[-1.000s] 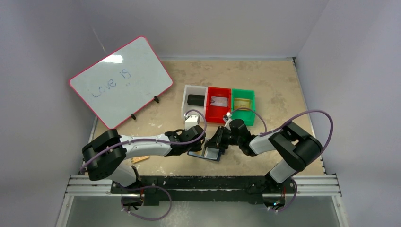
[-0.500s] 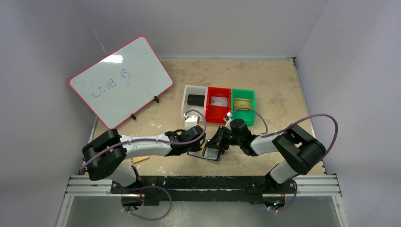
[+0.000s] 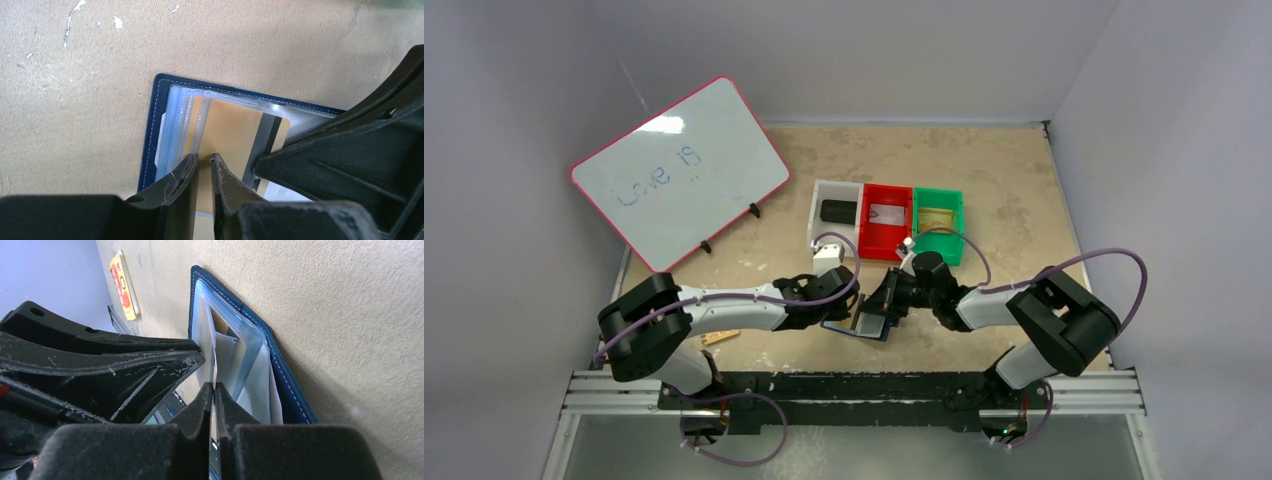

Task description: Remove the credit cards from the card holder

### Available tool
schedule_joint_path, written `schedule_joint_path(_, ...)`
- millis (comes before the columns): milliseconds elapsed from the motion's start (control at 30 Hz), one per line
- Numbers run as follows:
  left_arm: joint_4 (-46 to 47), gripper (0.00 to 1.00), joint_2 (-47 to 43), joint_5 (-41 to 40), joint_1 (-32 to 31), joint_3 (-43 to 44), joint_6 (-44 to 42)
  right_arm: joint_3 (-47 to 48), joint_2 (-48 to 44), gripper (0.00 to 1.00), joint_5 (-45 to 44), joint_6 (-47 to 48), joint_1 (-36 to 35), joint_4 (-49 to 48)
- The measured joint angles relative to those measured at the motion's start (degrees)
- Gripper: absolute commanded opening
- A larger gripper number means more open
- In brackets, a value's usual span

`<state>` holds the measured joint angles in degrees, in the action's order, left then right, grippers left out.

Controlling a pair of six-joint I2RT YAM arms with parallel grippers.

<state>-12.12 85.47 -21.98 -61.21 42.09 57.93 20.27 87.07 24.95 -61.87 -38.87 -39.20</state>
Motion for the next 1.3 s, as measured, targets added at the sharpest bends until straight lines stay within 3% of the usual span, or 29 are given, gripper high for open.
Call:
schedule_joint_path(567, -0.68, 0.09, -0.20, -0.79, -0.04, -0.22, 1.05, 0.13, -3.10, 0.19, 0.11, 1.16, 1.44, 6.27)
schedule_joint_path(767, -0.72, 0.09, -0.20, -0.81, -0.04, -0.22, 1.05, -0.04, -3.10, 0.08, 0.07, 1.20, 1.46, 6.29)
schedule_joint_path(900, -0.74, 0.09, -0.20, -0.83, -0.04, -0.22, 1.05, -0.17, -3.08, 0.15, 0.13, 1.16, 1.55, 5.88)
schedule_joint_path(1067, -0.74, 0.08, -0.20, -0.83, -0.04, -0.22, 1.05, -0.17, -2.01, 0.15, 0.17, 0.37, 1.55, 4.09)
schedule_joint_path(1200, -0.74, 0.07, -0.20, -0.83, -0.04, -0.22, 1.05, -0.17, 0.72, 0.00, 0.20, -0.33, 1.55, 1.53)
schedule_joint_path(1300, -0.87, 0.04, -0.20, -0.98, -0.04, -0.22, 1.14, -0.20, 1.51, 0.00, 0.17, -0.87, 1.68, 1.05)
